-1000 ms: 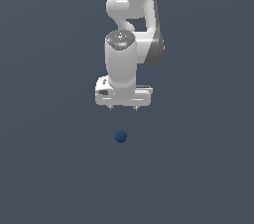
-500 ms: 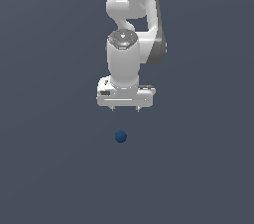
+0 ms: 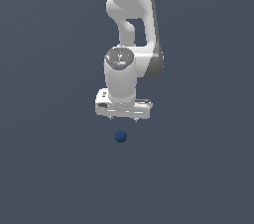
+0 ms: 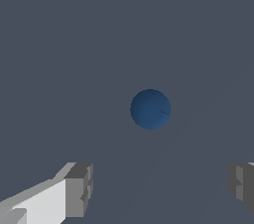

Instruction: Pick up the object and move it to a goal position.

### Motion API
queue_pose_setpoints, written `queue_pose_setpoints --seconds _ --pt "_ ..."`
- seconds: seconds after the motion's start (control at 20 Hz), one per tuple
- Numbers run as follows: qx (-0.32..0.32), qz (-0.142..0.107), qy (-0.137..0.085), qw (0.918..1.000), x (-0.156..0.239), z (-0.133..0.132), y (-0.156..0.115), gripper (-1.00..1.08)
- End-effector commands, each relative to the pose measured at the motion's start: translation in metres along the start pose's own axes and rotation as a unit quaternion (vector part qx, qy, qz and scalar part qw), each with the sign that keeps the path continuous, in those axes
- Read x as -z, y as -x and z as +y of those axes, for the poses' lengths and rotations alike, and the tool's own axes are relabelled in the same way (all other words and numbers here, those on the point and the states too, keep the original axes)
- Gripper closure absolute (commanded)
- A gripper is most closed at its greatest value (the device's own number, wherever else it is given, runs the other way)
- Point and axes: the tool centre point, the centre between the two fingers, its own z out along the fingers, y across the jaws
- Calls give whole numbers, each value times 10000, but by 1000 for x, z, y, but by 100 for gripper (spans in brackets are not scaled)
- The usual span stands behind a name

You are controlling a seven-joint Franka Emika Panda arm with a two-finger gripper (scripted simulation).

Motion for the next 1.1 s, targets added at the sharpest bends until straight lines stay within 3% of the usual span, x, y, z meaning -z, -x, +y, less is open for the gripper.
queue_pose_setpoints --seconds 0.0,0.45,1.05 --pt "-138 -35 13 9999 -14 3 -9 -92" --pt "-481 -115 52 9988 -52 11 -28 -92" --pt "-537 -132 60 9985 -68 12 -30 -92"
